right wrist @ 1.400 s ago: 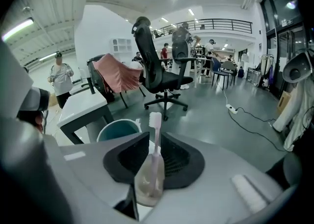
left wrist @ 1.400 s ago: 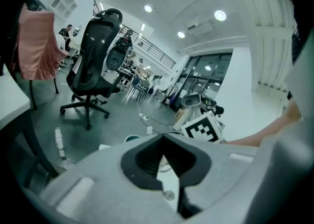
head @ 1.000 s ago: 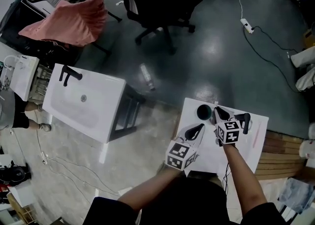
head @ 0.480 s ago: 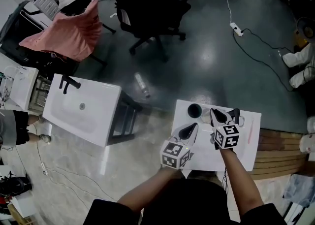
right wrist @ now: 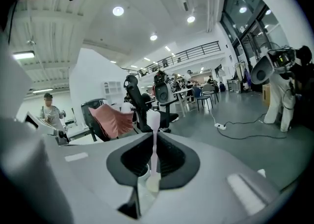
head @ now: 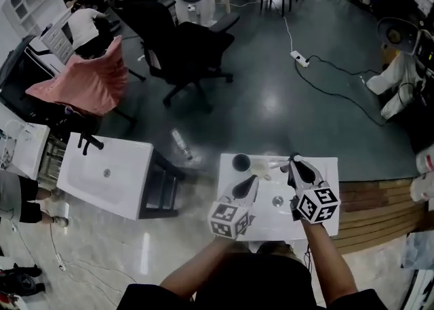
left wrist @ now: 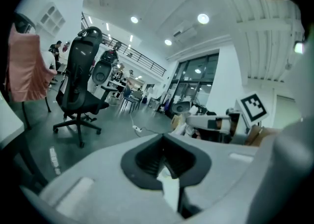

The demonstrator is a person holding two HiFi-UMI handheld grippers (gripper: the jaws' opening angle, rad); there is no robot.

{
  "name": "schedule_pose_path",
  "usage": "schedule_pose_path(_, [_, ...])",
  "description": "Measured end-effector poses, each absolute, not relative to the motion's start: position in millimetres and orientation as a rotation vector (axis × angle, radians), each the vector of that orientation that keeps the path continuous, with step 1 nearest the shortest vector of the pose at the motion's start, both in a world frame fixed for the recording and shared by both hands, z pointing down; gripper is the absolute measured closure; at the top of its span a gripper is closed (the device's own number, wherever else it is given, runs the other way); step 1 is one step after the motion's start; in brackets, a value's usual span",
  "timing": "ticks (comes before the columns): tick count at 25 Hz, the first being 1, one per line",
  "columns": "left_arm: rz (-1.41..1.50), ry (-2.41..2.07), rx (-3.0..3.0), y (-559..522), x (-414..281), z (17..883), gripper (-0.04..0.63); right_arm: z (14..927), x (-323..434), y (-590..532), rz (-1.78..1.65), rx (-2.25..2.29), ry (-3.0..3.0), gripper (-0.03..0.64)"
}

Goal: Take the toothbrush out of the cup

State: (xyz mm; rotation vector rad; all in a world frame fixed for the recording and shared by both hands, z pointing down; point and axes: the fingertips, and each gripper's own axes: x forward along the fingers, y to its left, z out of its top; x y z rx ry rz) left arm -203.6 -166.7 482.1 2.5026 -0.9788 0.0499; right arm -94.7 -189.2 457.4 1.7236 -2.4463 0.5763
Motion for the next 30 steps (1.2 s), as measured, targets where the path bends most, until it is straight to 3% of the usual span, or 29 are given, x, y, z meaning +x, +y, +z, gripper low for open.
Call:
schedule_pose_path(14, [0.081,-0.705,2.627,-78.8,-13.6,452.7,0.592,398.9,111.6,-53.5,0.434,2.002,-2.332,0.594])
schedule_pose_path(24, [0.181,-0.633,2.652,-50.4,128.1,478.2,0.592,456.3,237.1,-9.7,0.612,1.993,-2.276,0.594])
schedule_pose_path(30, [0.278,-0.687,2.603,-35.0,166.2,520.3,0.592,502.7,275.6,6.1,0.693,1.895,-2.269,0.594])
